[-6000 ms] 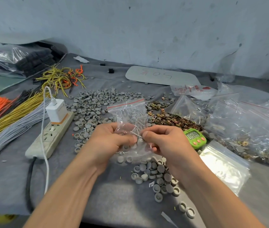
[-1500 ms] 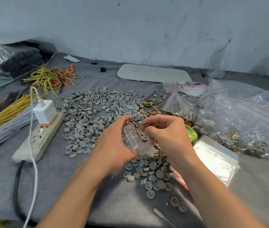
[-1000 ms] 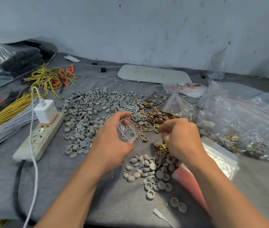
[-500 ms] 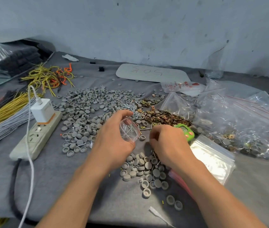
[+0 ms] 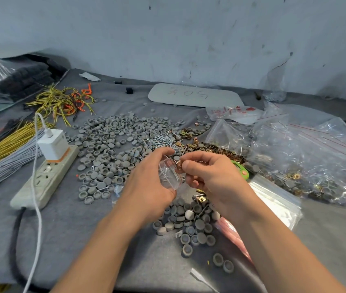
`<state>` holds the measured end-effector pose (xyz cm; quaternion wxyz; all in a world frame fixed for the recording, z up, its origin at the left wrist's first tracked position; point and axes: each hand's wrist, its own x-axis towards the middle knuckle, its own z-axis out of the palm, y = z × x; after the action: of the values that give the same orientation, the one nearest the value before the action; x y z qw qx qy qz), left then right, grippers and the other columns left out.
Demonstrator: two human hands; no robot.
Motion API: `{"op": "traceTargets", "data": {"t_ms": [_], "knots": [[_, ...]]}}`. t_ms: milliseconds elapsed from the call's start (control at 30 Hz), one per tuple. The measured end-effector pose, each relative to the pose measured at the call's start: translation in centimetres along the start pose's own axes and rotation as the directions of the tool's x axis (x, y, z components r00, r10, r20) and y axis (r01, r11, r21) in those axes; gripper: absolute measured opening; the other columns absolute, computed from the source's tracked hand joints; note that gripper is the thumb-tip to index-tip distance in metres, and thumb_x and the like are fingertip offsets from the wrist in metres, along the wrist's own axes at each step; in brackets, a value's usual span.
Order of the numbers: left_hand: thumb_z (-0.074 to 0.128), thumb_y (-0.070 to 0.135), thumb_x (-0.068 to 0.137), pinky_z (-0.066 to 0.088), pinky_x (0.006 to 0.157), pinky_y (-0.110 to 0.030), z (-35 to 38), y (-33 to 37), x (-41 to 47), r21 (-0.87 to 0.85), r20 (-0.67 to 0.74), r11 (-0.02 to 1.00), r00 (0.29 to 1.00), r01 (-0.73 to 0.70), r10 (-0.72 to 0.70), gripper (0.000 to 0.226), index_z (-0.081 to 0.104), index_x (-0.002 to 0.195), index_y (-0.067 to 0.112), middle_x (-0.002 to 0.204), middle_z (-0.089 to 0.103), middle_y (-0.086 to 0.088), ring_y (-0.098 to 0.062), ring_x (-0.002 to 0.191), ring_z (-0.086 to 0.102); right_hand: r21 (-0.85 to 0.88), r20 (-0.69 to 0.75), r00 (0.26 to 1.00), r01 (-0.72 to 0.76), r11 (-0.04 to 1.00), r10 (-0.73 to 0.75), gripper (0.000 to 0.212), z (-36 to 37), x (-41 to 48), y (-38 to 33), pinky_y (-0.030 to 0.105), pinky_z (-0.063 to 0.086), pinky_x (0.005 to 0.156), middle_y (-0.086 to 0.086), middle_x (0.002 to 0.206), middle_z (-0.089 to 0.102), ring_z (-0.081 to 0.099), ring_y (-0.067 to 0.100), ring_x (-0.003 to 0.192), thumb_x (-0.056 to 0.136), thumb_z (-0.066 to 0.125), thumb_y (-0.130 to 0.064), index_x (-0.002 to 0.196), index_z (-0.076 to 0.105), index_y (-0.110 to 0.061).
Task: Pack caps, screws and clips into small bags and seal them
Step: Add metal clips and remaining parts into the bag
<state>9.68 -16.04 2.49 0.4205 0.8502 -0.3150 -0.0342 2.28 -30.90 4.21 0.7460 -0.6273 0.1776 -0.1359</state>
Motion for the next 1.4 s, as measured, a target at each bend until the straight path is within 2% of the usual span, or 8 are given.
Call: {"op": "traceTargets", "data": {"t_ms": [333,467,567,667,900,1133,1267,1400], "knots": [[0.083,0.007,0.072,0.044,0.058,-0.006,-0.6,0.0,-0.1,-0.075,-0.018,0.997,1.0,0.008,-0.01,0.082,0.047,0.129,0.054,0.112,0.061,0.023,0.011,0.079,0.061,-0.393,-0.161,0.947,0.196,0.898,-0.277,0.017,-0.1,0.0,-0.3,0.025,0.056,0.061,-0.001,0.071,0.077,0.069,0.009,0.06,0.082,0.082,-0.003,0.078,0.08,-0.02],[0.081,0.002,0.077,0.042,0.043,-0.014,-0.8,0.0,-0.3,-0.14,-0.036,0.99,0.999,0.021,-0.027,0.079,0.048,0.131,0.05,0.11,0.059,0.019,0.003,0.046,0.056,-0.837,-0.165,0.941,0.025,0.547,-0.296,0.025,-1.7,0.2,-0.5,0.022,0.058,0.075,-0.018,0.077,0.075,0.071,0.002,0.076,0.088,0.075,-0.01,0.078,0.078,-0.033],[0.081,0.004,0.079,0.042,0.043,-0.014,-0.9,0.2,-0.3,-0.134,-0.045,0.991,0.999,0.023,-0.029,0.078,0.047,0.13,0.05,0.108,0.059,0.018,0.002,0.044,0.055,-0.973,-0.099,0.979,-0.058,0.224,-0.18,0.008,-1.4,0.2,0.1,0.037,0.053,0.094,-0.007,0.095,0.075,0.066,0.021,0.096,0.091,0.073,-0.026,0.091,0.078,-0.031],[0.081,0.005,0.079,0.042,0.043,-0.013,-0.9,0.4,-0.5,-0.113,-0.042,0.993,0.999,0.025,-0.03,0.078,0.046,0.132,0.051,0.11,0.058,0.019,0.004,0.044,0.054,-0.997,-0.077,0.984,-0.071,0.043,-0.163,0.008,-0.8,0.2,0.6,0.038,0.034,0.086,0.0,0.093,0.072,0.06,0.029,0.096,0.089,0.068,-0.029,0.091,0.075,-0.027],[0.081,0.004,0.077,0.041,0.044,-0.011,-0.8,0.6,-0.6,-0.088,-0.038,0.996,0.999,0.024,-0.027,0.079,0.046,0.132,0.05,0.108,0.059,0.019,0.005,0.045,0.054,-0.998,-0.014,0.987,-0.004,0.06,-0.163,0.013,-0.3,0.0,0.4,0.038,0.037,0.093,0.0,0.091,0.07,0.059,0.027,0.094,0.087,0.066,-0.013,0.087,0.066,-0.027],[0.08,0.01,0.075,0.043,0.058,-0.006,-0.5,0.7,-0.3,-0.061,-0.005,0.998,1.0,0.027,-0.027,0.083,0.042,0.131,0.057,0.115,0.059,0.024,0.015,0.085,0.059,-0.607,-0.12,0.901,0.265,0.749,-0.416,0.021,0.3,-0.6,-0.6,0.008,0.05,0.06,-0.017,0.07,0.074,0.071,-0.003,0.069,0.084,0.081,-0.009,0.079,0.076,-0.028],[0.079,0.006,0.072,0.044,0.069,-0.021,-0.1,0.9,-0.3,-0.056,0.033,0.998,0.999,0.04,-0.039,0.087,0.04,0.129,0.058,0.121,0.061,0.021,-0.004,0.096,0.061,-0.467,0.013,0.927,0.337,0.817,-0.375,0.023,1.6,-1.1,-0.3,0.017,0.059,0.073,-0.014,0.08,0.079,0.076,0.002,0.079,0.084,0.078,-0.002,0.088,0.081,-0.024],[0.078,0.002,0.074,0.049,0.052,-0.018,-0.4,0.5,-0.2,-0.111,0.037,0.993,0.999,0.024,-0.02,0.083,0.045,0.125,0.058,0.108,0.063,0.022,0.003,0.078,0.065,-0.418,-0.006,0.933,0.325,0.849,-0.36,0.026,1.8,-0.7,-0.4,0.021,0.06,0.075,-0.01,0.085,0.08,0.077,0.005,0.083,0.085,0.074,0.002,0.093,0.082,-0.022]]}}
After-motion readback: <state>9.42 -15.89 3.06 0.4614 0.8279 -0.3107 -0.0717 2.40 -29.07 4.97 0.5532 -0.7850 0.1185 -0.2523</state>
